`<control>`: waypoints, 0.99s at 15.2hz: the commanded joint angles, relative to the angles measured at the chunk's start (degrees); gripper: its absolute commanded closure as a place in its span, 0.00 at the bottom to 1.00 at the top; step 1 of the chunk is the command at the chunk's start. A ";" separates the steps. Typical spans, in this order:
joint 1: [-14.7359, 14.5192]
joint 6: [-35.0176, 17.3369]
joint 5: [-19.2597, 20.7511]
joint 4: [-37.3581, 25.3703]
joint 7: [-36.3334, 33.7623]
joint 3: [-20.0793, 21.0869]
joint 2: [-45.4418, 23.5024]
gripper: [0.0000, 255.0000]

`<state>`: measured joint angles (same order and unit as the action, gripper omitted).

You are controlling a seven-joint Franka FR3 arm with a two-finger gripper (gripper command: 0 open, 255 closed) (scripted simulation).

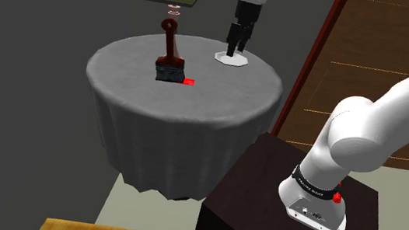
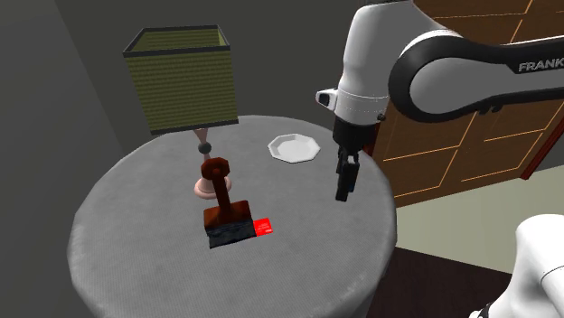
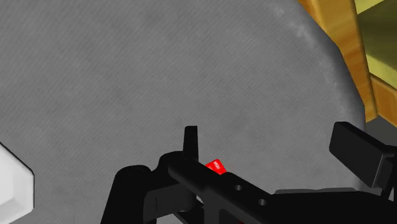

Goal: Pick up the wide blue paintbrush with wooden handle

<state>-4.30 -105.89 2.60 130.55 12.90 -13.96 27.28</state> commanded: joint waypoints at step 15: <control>-5.45 -9.03 -25.57 -25.40 33.03 -7.78 -34.11 0.00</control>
<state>-9.81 -115.39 -20.97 107.56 44.00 -21.87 -4.61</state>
